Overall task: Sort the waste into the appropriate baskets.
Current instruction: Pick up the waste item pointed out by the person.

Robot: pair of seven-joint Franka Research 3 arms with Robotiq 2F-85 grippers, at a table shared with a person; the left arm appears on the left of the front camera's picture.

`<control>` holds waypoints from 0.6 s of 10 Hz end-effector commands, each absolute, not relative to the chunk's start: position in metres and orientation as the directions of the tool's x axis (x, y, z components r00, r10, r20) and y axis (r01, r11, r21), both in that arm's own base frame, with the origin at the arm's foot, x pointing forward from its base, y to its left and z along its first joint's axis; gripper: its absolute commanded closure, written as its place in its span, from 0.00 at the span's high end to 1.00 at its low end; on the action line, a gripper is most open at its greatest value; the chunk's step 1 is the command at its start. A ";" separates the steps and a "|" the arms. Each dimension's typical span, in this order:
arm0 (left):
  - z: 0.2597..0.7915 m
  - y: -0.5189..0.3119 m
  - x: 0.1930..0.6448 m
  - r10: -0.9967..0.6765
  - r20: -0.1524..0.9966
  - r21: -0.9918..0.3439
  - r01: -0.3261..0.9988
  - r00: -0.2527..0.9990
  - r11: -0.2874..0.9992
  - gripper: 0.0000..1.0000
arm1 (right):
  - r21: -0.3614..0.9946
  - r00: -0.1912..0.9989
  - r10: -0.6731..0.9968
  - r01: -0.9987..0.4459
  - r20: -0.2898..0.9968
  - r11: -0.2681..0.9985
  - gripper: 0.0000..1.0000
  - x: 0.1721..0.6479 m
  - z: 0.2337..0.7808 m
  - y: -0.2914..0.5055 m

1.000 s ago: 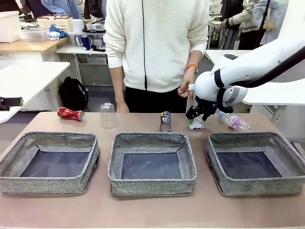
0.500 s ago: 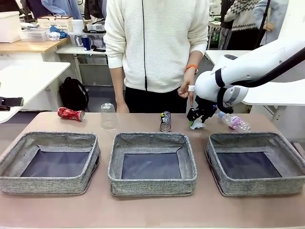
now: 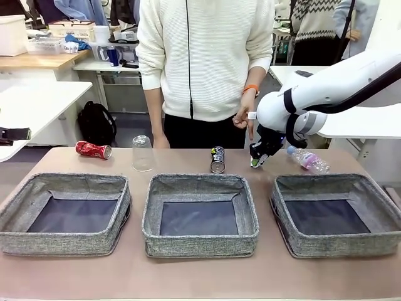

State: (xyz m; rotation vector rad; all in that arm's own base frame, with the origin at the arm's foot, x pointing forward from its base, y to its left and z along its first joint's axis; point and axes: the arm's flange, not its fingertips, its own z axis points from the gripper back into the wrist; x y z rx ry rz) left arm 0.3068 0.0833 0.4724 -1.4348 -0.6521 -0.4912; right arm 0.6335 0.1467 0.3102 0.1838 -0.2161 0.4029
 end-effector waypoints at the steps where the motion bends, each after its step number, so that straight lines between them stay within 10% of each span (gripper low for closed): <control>1: 0.475 0.081 0.308 0.088 0.691 -0.723 0.687 0.718 0.074 1.00 | 0.151 0.887 0.393 -0.434 0.240 0.888 0.00 0.636 0.310 0.143; 6: 0.475 0.081 0.308 0.088 0.691 -0.723 0.687 0.718 0.074 1.00 | 0.148 0.883 0.392 -0.437 0.256 0.887 0.00 0.634 0.317 0.140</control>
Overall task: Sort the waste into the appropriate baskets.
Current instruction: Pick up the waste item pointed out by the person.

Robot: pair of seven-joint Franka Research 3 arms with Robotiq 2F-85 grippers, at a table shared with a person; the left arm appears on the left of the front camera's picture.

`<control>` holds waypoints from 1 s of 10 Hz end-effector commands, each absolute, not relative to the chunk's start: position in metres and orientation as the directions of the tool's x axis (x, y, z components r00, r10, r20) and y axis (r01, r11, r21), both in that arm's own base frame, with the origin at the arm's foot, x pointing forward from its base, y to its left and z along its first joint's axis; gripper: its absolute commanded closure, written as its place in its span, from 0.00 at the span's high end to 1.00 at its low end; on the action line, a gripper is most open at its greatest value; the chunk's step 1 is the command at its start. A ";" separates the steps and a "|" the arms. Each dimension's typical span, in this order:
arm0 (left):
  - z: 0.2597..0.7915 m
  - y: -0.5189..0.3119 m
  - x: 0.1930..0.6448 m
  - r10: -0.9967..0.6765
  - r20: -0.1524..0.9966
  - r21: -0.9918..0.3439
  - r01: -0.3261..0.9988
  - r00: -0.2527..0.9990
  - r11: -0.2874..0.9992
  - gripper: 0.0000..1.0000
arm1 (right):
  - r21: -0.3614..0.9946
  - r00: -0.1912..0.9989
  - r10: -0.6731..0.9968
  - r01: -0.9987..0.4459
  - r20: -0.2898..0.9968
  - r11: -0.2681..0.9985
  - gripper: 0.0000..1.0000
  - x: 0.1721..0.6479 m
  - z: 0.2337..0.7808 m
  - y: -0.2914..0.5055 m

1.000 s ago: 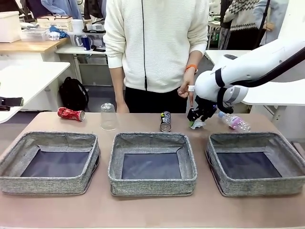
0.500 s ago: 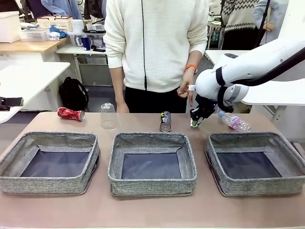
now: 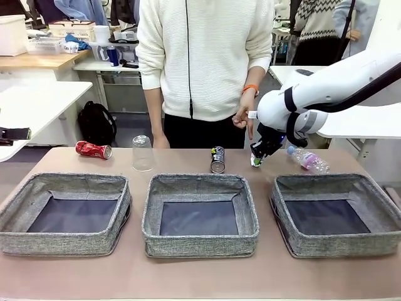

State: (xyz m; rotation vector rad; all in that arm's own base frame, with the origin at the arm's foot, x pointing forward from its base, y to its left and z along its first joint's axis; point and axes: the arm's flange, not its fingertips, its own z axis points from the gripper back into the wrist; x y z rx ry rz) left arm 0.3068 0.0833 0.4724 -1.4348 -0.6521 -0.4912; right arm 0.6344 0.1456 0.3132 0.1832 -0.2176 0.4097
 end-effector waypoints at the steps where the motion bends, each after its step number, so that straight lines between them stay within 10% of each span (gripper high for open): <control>1: 0.475 0.081 0.308 0.088 0.691 -0.723 0.687 0.718 0.074 1.00 | 0.152 0.893 0.383 -0.423 0.235 0.893 0.00 0.623 0.333 0.139; 7: 0.475 0.081 0.308 0.088 0.691 -0.723 0.687 0.718 0.074 1.00 | 0.104 0.952 0.295 -0.303 0.084 0.947 0.00 0.397 0.536 0.136; 10: 0.475 0.081 0.308 0.088 0.691 -0.723 0.687 0.718 0.074 1.00 | 0.127 0.950 0.303 -0.310 0.071 0.942 0.00 0.389 0.554 0.133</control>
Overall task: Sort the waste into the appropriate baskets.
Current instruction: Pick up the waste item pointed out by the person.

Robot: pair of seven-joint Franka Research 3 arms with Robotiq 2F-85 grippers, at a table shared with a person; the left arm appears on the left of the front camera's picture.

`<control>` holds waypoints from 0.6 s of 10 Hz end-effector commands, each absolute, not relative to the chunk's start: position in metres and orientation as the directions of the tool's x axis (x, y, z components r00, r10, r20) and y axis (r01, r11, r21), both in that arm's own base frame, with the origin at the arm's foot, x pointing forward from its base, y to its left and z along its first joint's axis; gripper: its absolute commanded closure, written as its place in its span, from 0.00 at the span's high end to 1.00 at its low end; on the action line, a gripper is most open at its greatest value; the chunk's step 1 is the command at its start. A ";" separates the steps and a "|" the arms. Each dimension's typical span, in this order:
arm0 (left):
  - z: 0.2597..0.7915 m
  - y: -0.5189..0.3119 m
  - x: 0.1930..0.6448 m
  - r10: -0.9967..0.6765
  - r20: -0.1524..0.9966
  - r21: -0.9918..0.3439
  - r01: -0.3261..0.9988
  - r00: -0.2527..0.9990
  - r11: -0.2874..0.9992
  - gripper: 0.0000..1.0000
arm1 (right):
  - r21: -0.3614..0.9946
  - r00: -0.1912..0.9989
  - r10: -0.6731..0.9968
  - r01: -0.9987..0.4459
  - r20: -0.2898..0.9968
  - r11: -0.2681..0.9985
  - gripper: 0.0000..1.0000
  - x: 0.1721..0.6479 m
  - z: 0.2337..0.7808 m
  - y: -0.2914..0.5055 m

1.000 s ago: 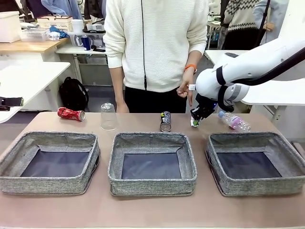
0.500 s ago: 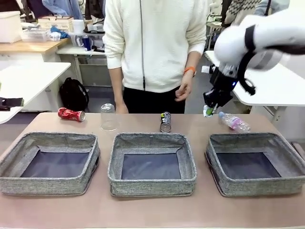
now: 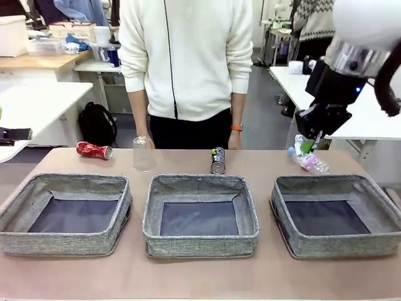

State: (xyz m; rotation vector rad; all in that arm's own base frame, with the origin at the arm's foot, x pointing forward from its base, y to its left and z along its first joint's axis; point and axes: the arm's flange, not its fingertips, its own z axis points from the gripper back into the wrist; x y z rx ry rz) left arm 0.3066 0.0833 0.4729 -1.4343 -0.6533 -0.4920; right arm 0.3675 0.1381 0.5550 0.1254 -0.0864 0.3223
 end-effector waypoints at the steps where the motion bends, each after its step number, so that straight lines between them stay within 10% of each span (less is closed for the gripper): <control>1: 0.475 0.081 0.308 0.088 0.691 -0.723 0.687 0.718 0.074 1.00 | 0.127 0.950 0.303 -0.310 0.071 0.942 0.00 0.389 0.554 0.133; 6: 0.475 0.081 0.308 0.088 0.691 -0.723 0.687 0.718 0.074 1.00 | 0.033 0.961 0.273 -0.274 0.042 0.961 0.08 0.356 0.602 0.235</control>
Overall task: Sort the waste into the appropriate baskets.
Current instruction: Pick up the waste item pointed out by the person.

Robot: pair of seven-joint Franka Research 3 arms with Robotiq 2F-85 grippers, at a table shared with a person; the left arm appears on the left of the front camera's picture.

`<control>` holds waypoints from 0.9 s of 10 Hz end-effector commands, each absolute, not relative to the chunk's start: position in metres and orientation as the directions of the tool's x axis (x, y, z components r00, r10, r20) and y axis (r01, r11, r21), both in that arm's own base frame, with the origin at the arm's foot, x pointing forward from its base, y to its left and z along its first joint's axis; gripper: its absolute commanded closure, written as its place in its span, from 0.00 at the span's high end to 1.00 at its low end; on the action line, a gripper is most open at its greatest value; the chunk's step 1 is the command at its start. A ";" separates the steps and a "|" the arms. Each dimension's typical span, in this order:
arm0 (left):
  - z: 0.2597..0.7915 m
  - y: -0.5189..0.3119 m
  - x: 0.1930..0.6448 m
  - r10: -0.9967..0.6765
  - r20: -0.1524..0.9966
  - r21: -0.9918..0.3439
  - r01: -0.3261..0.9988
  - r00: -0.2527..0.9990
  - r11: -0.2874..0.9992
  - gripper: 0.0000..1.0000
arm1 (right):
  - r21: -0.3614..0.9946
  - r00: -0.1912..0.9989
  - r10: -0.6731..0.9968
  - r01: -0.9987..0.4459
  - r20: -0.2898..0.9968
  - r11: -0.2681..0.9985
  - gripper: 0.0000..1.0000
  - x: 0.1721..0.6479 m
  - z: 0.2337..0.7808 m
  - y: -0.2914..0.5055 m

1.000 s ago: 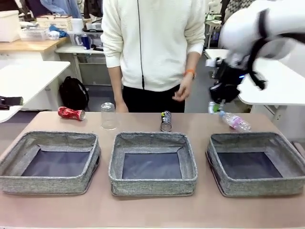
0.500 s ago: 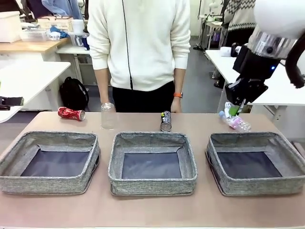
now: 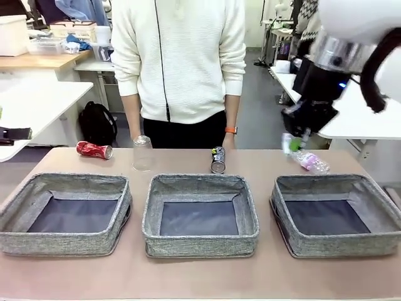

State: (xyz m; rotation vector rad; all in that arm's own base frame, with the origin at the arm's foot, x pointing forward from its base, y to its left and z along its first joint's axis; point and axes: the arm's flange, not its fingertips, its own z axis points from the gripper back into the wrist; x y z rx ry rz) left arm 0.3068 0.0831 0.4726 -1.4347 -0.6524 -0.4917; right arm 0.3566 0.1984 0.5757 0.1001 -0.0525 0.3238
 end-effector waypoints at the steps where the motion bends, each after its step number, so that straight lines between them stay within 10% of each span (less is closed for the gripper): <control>1: 0.475 0.081 0.308 0.088 0.691 -0.723 0.687 0.718 0.074 1.00 | 0.040 0.981 0.194 -0.194 -0.003 0.980 0.08 0.351 0.617 0.273; 9: 0.475 0.081 0.308 0.088 0.691 -0.723 0.687 0.718 0.074 1.00 | -0.056 0.999 -0.044 0.043 -0.017 0.997 0.08 0.319 0.686 0.424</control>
